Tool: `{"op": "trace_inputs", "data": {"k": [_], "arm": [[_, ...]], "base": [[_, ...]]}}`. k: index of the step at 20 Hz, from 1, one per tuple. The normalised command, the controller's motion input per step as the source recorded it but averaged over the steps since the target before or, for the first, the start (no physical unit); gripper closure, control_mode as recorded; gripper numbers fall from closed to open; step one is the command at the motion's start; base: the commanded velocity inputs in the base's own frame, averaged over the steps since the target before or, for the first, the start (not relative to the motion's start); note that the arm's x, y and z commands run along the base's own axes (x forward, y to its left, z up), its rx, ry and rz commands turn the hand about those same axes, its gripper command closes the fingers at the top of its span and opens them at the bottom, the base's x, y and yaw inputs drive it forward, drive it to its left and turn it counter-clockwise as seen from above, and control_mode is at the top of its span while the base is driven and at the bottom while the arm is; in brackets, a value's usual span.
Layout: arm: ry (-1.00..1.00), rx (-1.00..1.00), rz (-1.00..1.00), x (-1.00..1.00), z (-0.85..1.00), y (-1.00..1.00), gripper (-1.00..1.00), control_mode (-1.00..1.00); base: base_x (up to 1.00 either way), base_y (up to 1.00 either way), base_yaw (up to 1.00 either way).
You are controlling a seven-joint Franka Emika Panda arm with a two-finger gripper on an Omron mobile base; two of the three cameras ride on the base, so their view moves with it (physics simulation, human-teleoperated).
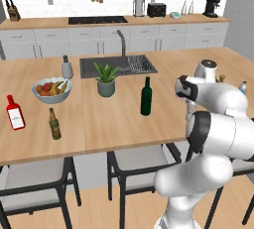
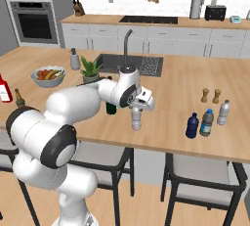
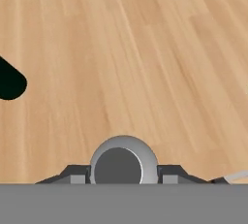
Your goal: Move the plastic bottles in the middle to the plastics group, and the glass bottles in the middle to the glass group.
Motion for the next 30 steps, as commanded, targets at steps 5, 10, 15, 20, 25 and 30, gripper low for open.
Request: {"op": "trace_inputs", "data": {"k": [5, 10, 15, 20, 25, 30], "arm": [[0.00, 0.00, -0.02, 0.00, 0.02, -0.85, 1.00, -1.00], [0.00, 0.00, -0.01, 0.00, 0.06, -0.50, 1.00, -1.00], [0.00, 0.00, 0.00, 0.00, 0.00, -0.38, 1.00, -1.00], [-0.04, 0.00, 0.00, 0.00, 0.00, -0.19, 1.00, -1.00], [-0.11, 0.00, -0.01, 0.00, 0.00, -0.14, 1.00, -1.00], [-0.02, -0.02, -0.06, 0.00, 0.00, -0.16, 1.00, -1.00]], "base": [[0.00, 0.00, 0.00], [0.00, 0.00, 0.00], [0.00, 0.00, 0.00], [0.00, 0.00, 0.00], [0.00, 0.00, 0.00], [0.00, 0.00, 0.00]]}}
